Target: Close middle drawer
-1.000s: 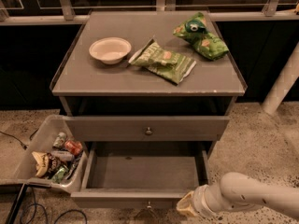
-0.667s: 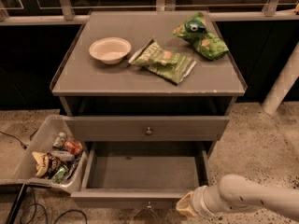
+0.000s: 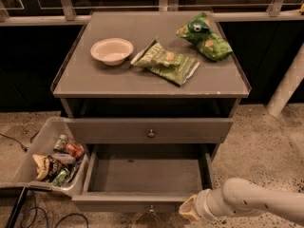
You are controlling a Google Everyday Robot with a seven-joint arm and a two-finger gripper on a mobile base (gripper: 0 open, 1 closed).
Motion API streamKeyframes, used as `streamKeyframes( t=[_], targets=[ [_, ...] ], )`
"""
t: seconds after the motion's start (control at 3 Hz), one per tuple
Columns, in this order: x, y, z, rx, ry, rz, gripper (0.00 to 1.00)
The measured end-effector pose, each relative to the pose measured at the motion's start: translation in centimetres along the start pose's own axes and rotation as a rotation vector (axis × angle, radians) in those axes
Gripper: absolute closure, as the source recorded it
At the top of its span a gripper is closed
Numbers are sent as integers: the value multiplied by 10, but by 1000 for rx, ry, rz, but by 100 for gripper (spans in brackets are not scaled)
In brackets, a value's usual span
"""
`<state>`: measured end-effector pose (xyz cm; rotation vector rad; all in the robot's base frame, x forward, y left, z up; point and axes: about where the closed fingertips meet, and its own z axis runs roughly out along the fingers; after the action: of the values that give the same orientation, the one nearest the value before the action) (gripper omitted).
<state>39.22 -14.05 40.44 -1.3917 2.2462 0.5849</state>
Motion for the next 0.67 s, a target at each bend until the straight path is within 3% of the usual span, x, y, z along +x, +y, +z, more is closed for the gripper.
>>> streamKeyframes(
  t=[0.67],
  targets=[
    [0, 0, 0, 0, 0, 0, 18]
  ],
)
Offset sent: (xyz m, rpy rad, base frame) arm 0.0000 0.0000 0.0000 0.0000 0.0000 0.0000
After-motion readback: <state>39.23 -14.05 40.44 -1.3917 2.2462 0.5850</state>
